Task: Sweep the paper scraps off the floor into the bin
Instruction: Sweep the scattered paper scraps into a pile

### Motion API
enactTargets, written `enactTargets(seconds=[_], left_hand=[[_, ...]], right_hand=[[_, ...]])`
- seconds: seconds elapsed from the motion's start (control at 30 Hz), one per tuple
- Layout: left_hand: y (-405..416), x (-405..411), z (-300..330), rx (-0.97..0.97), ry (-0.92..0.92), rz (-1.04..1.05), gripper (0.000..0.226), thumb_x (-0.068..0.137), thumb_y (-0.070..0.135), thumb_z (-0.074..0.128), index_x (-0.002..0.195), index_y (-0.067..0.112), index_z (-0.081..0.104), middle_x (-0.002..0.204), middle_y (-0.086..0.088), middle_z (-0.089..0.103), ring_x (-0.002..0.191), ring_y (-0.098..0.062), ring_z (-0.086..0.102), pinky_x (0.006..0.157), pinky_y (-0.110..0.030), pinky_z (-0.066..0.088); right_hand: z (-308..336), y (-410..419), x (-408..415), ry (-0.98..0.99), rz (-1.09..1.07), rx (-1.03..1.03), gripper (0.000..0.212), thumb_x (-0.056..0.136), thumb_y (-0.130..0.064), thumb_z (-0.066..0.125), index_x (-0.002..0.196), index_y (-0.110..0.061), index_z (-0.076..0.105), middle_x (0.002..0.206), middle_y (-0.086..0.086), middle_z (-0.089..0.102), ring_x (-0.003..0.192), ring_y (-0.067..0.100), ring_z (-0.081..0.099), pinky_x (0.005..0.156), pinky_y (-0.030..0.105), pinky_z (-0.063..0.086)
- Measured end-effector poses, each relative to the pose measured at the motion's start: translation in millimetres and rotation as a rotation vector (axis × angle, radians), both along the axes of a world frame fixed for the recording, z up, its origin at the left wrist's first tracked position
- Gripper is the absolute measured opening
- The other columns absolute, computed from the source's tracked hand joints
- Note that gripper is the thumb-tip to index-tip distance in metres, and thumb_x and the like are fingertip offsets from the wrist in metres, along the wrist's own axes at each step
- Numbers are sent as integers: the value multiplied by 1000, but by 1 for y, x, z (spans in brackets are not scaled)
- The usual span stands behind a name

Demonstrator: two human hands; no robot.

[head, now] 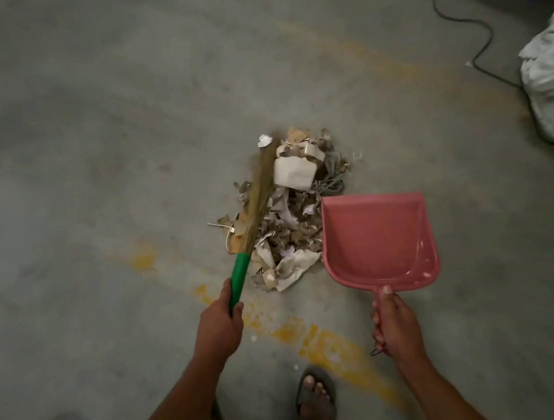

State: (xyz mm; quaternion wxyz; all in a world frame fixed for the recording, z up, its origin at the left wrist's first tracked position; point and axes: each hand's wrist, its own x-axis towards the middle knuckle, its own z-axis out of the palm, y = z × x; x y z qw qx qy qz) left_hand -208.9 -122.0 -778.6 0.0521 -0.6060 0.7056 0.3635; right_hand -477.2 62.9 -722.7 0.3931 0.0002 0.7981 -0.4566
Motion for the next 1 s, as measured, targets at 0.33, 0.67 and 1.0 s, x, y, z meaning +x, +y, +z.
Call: enactTargets(seconds=[0.33,0.67,1.0], left_hand=[[29,20,13,-16,69,21,68,106,37,56,167,32,26,89,-5,67,74,-23,65,69,-38,56],[49,58,43,2,91,195,57,110,41,47,163,27,32,73,-4,66,58,-18,64,51,-30,46],[105,73,-1,183,-134,432,52,110,40,43,156,18,36,100,-20,67,80,-37,67,69,-40,54]], right_hand=[[14,12,13,33,12,7,48,109,-52,46,84,-12,55,64,6,48,40,16,39,38,23,35],[22,18,39,80,14,23,49,110,-51,44,82,-13,55,67,10,48,38,17,40,39,25,36],[8,33,33,65,118,35,47,111,-50,42,84,-12,52,67,9,46,40,18,38,39,25,35]])
